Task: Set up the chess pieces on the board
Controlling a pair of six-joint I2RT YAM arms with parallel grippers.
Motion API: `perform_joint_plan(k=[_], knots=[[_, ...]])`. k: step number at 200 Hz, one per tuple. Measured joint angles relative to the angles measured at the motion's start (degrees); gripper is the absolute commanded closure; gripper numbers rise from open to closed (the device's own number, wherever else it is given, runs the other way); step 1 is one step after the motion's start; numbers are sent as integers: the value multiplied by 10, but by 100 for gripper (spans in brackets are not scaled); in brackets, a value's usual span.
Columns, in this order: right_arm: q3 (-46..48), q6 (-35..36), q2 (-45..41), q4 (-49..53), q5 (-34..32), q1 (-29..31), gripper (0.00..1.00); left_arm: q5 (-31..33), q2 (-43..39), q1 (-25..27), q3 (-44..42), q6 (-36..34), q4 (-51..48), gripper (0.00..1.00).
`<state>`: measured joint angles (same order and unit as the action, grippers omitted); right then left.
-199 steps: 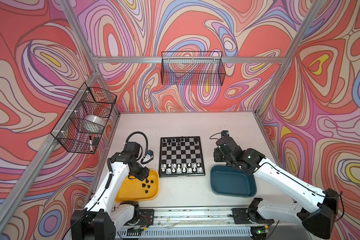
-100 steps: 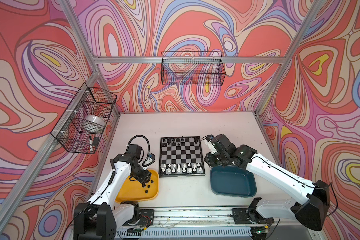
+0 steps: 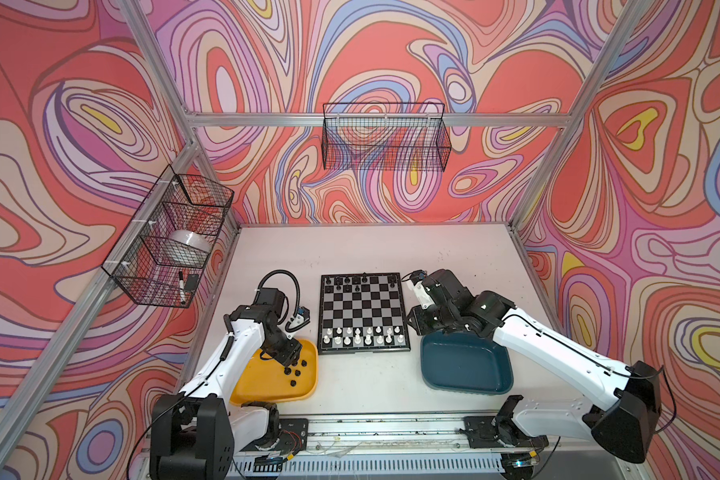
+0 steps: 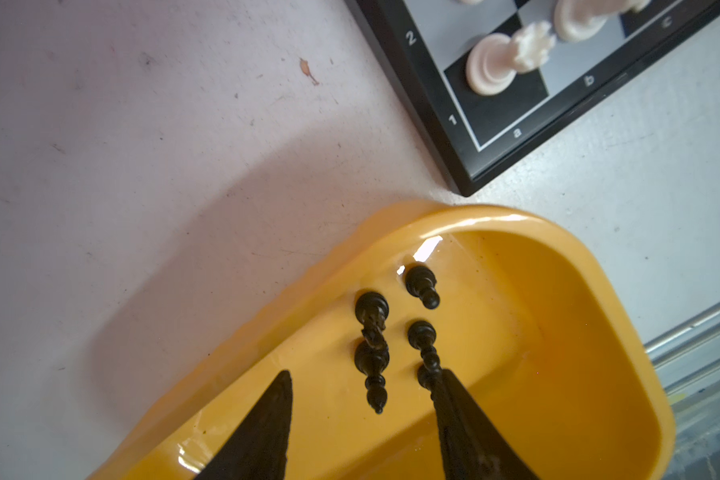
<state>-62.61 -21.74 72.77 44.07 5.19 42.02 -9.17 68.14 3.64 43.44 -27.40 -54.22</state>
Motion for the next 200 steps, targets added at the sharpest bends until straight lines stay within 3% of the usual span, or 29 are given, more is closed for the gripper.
perform_joint_plan(k=[200], knots=[[19, -10, -10, -17, -9, 0, 80, 10, 54, 0, -9, 0, 26, 54]])
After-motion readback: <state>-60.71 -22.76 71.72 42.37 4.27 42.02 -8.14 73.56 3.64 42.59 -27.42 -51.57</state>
